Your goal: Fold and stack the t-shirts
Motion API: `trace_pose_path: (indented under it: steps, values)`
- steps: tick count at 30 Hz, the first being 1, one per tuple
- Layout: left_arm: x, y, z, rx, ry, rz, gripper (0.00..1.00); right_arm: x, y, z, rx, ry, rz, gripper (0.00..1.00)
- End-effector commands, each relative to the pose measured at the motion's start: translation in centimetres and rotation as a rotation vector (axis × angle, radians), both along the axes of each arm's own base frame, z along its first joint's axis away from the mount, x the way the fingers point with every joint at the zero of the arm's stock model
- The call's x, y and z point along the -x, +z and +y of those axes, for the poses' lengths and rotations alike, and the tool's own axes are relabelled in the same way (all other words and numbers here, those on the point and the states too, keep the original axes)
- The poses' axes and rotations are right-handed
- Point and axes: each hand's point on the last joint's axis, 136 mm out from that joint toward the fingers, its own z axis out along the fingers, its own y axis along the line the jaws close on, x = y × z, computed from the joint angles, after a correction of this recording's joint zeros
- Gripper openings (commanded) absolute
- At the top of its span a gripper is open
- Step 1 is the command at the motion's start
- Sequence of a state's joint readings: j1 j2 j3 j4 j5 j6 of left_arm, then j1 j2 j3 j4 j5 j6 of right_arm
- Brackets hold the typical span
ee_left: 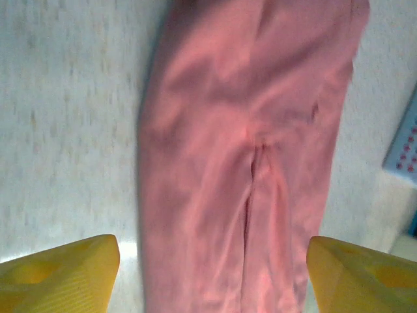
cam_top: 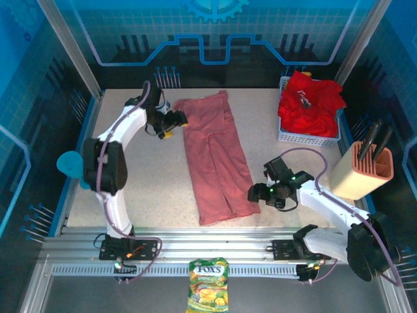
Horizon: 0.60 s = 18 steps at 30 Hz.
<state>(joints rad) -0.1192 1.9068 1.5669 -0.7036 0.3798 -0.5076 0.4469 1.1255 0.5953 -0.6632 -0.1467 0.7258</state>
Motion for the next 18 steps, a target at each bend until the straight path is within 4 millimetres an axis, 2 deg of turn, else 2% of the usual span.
trace_pose_path:
  steps: [1, 3, 5, 9, 12, 14, 18]
  values:
    - [4.8, -1.0, -1.6, 0.089, 0.004, 0.049, 0.75, 0.5, 0.5, 0.4, -0.099, 0.004, 0.049, 0.49]
    - [8.1, -1.7, -2.1, 0.123, 0.011, 0.086, 0.73, 0.3, 0.6, 0.6, -0.156, 0.003, 0.04, 0.47]
    - [11.5, -2.6, -2.7, 0.145, 0.007, 0.116, 0.71, 0.3, 0.4, 0.3, -0.142, 0.024, 0.038, 0.55]
    - [17.1, -3.5, -3.4, 0.134, -0.011, 0.154, 0.68, 0.6, -0.4, -0.4, -0.099, 0.038, 0.054, 0.63]
    - [20.0, -3.5, -4.2, 0.139, -0.027, 0.154, 0.65, 1.1, -1.3, -0.2, -0.112, 0.042, 0.089, 0.53]
    - [21.7, -3.6, -5.1, 0.142, -0.043, 0.158, 0.58, 1.2, -1.7, 0.1, -0.133, 0.039, 0.092, 0.47]
    - [24.7, -5.1, -6.3, 0.1, -0.069, 0.194, 0.55, 1.5, -2.3, 0.6, -0.16, 0.041, 0.094, 0.44]
